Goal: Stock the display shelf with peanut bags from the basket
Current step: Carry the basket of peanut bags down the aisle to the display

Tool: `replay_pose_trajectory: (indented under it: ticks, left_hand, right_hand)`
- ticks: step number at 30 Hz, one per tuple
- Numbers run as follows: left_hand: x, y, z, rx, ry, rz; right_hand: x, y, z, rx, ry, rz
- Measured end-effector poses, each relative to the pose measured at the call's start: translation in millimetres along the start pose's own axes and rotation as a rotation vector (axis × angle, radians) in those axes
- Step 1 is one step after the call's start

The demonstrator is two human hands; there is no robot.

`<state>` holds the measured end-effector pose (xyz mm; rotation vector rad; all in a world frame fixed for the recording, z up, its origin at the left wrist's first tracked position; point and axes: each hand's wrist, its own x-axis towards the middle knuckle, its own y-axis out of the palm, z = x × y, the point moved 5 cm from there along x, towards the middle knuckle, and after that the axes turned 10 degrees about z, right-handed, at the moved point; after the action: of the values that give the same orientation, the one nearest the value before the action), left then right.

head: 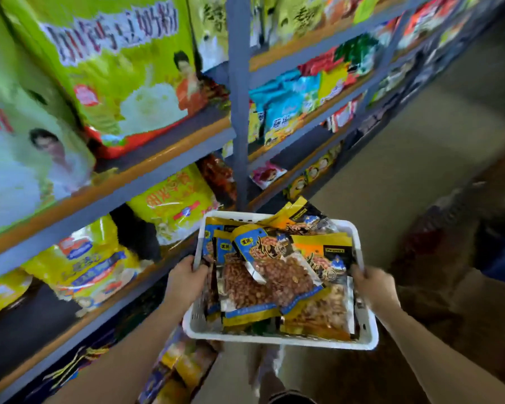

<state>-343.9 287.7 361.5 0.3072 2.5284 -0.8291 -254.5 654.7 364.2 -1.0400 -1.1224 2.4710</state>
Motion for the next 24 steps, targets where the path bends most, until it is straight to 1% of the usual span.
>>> replay_pose_trajectory:
  ticks: [4,8,11,16,17,20,24]
  left_hand:
    - [86,48,-102,0.167,0.072,0.113]
    - [169,104,-194,0.31,0.132,0.254]
    - [223,146,-249,0.34,0.134,0.349]
    - [329,222,-344,0.414,0.2,0.478]
    - [345,234,-368,0.441,0.207,0.489]
    - [387,267,-441,0.411,0.258,0.528]
    - [448,322,-530,0.451,0.284,0.573]
  right_hand:
    - [58,-62,-22,0.086,0.137,-0.03]
    - [113,-112,-46,0.304,0.302,-0.127]
    - [147,-142,-59,0.367,0.382,-0.174]
    - [226,-199,-70,0.332,0.482,-0.258]
    - [242,-211,-70,0.33,0.507,-0.276]
    - [289,-251,-67,0.354,0.56,-0.302]
    - [357,-305,-77,0.506,0.621,-0.345]
